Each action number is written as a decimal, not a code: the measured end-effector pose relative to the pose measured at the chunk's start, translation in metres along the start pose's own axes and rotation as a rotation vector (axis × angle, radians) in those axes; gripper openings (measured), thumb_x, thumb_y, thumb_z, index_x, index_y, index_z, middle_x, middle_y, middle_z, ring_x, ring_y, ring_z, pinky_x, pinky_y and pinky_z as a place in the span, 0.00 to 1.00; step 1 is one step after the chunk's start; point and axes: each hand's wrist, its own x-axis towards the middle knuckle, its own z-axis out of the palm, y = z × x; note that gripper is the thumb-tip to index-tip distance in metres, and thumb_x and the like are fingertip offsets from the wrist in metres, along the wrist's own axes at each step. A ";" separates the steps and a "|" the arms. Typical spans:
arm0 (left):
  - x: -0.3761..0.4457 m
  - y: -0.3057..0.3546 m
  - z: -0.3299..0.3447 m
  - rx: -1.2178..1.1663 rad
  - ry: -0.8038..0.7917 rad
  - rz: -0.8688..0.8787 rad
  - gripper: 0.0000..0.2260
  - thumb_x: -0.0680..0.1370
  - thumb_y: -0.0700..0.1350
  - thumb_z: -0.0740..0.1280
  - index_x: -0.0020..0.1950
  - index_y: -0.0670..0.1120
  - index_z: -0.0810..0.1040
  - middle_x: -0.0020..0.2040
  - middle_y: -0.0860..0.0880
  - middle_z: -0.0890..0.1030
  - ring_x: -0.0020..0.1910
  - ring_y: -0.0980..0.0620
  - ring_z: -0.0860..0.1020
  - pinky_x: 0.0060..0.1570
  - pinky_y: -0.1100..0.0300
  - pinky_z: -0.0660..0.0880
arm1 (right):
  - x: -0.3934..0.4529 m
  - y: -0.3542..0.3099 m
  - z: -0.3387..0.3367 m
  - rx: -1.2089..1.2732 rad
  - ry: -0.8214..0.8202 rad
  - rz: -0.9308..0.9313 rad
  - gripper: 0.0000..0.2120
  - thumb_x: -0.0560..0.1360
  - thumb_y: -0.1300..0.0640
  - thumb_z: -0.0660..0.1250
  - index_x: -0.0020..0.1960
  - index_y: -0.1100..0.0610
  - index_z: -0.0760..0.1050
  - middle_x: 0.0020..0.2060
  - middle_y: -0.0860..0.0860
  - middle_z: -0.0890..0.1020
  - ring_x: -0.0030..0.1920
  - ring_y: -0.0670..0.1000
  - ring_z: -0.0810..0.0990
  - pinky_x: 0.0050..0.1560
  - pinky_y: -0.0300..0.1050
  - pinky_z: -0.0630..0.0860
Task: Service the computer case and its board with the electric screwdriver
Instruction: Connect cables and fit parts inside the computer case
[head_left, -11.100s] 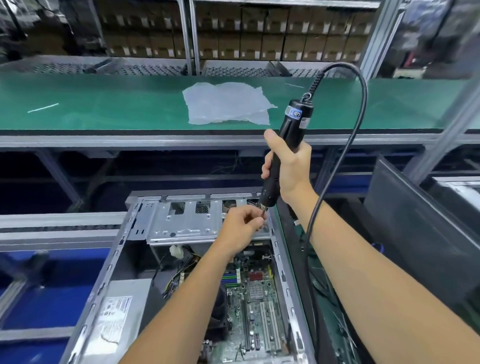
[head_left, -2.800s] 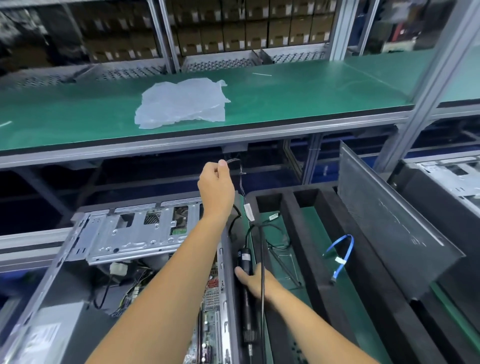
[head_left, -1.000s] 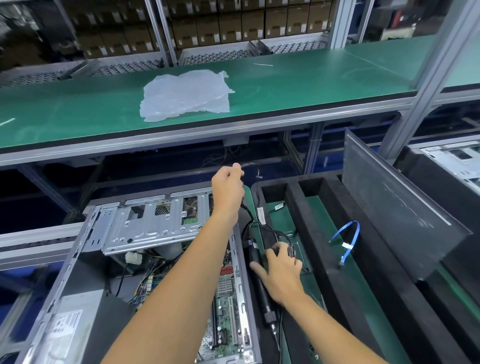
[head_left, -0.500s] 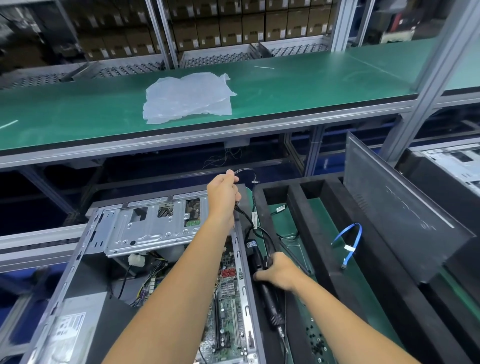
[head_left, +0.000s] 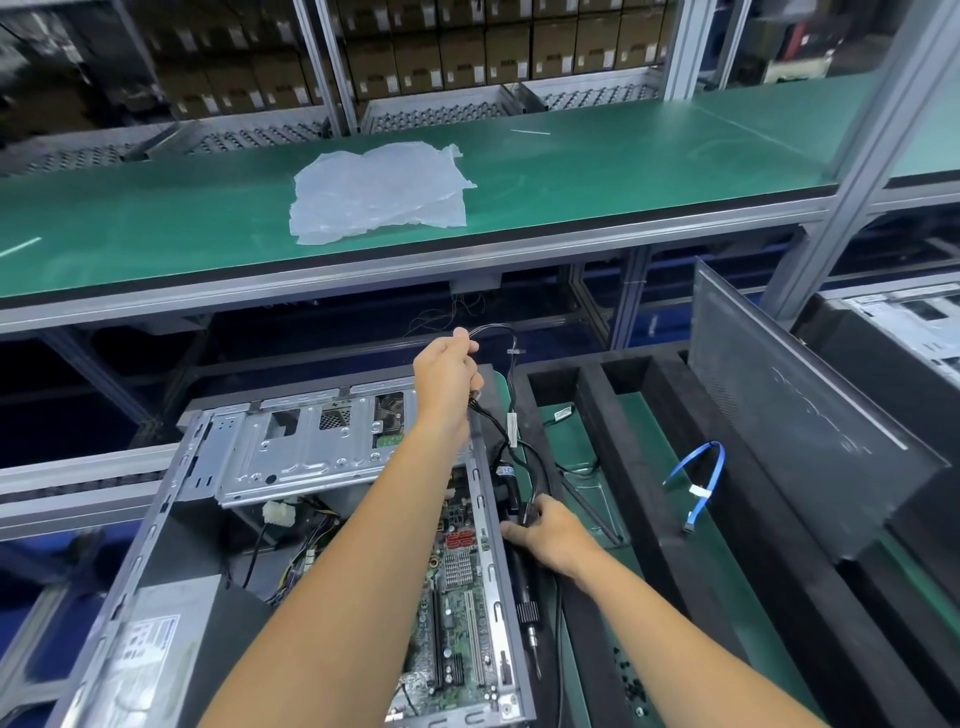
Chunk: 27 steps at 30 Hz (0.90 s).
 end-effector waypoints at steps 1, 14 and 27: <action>-0.001 0.002 -0.001 -0.002 -0.001 0.004 0.11 0.82 0.47 0.59 0.42 0.43 0.73 0.22 0.53 0.64 0.22 0.55 0.63 0.25 0.62 0.63 | 0.000 0.001 -0.001 0.015 -0.013 -0.008 0.22 0.75 0.44 0.71 0.61 0.54 0.68 0.51 0.50 0.75 0.52 0.50 0.76 0.50 0.43 0.69; -0.006 0.047 -0.010 -0.188 -0.059 0.066 0.11 0.82 0.46 0.58 0.43 0.43 0.73 0.24 0.53 0.62 0.22 0.56 0.60 0.21 0.64 0.58 | -0.031 -0.106 -0.066 0.436 -0.026 -0.333 0.20 0.84 0.44 0.55 0.70 0.53 0.70 0.62 0.49 0.77 0.60 0.49 0.76 0.56 0.45 0.73; -0.017 0.080 -0.106 -0.412 0.008 0.068 0.12 0.82 0.46 0.59 0.40 0.43 0.73 0.23 0.54 0.61 0.21 0.56 0.58 0.21 0.65 0.55 | -0.063 -0.156 -0.011 0.178 -0.164 -0.495 0.13 0.85 0.53 0.56 0.46 0.58 0.73 0.39 0.54 0.84 0.41 0.49 0.81 0.42 0.43 0.77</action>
